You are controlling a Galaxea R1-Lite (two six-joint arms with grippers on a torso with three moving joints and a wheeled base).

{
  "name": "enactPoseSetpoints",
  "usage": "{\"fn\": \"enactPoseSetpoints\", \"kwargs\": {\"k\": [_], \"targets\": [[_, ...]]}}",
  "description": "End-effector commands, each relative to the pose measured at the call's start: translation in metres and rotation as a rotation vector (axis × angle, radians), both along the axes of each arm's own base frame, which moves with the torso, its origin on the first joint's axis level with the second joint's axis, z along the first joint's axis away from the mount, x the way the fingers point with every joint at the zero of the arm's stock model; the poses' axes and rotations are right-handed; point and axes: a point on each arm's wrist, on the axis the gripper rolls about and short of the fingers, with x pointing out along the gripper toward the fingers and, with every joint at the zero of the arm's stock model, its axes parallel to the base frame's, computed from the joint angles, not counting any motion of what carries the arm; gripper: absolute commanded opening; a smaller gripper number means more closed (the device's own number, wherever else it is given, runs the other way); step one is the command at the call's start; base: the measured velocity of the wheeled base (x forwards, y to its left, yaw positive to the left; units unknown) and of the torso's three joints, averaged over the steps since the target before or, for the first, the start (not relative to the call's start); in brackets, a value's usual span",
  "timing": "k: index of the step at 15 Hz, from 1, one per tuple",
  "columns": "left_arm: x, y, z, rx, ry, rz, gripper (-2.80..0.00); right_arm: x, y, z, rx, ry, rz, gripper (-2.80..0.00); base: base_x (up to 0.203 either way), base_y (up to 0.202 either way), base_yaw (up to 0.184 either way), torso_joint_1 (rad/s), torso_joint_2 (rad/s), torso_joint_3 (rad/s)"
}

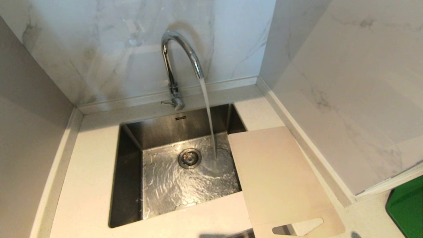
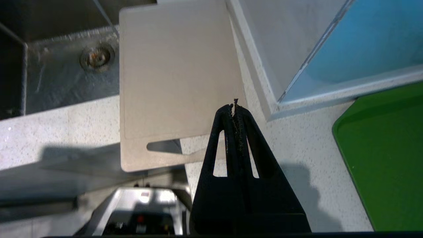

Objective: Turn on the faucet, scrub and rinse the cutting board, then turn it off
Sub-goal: Pick up the cutting board

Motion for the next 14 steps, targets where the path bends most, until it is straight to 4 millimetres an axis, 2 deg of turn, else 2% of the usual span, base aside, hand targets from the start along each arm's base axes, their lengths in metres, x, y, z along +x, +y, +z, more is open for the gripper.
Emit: {"fn": "enactPoseSetpoints", "kwargs": {"k": [1, 5, 7, 9, 14], "targets": [[0.0, 0.0, 0.0, -0.001, -0.001, 0.001, -2.8, 0.042, 0.0, 0.012, -0.001, 0.214, 0.004, -2.8, 0.0, 0.0, 0.0, 0.0, 0.0, 0.0], [0.0, 0.0, 0.0, -0.001, -0.001, 0.001, -2.8, 0.088, 0.001, -0.001, 0.006, 0.475, 0.037, -2.8, 0.0, 0.0, 0.0, 0.0, 0.0, 0.0], [0.0, 0.0, 0.0, -0.001, 0.001, 0.001, -2.8, 0.104, 0.002, -0.011, 0.0, 0.588, 0.059, -2.8, 0.0, 0.0, 0.0, 0.0, 0.0, 0.0], [0.0, 0.0, 0.0, -0.001, -0.001, 0.001, -2.8, 0.114, 0.002, -0.023, 0.011, 0.675, 0.083, -2.8, 0.0, 0.0, 0.0, 0.0, 0.0, 0.0], [0.0, 0.0, 0.0, -0.001, -0.001, 0.001, -2.8, 0.123, 0.009, -0.045, 0.019, 0.822, 0.201, -2.8, 0.0, 0.0, 0.0, 0.0, 0.0, 0.0]]}}
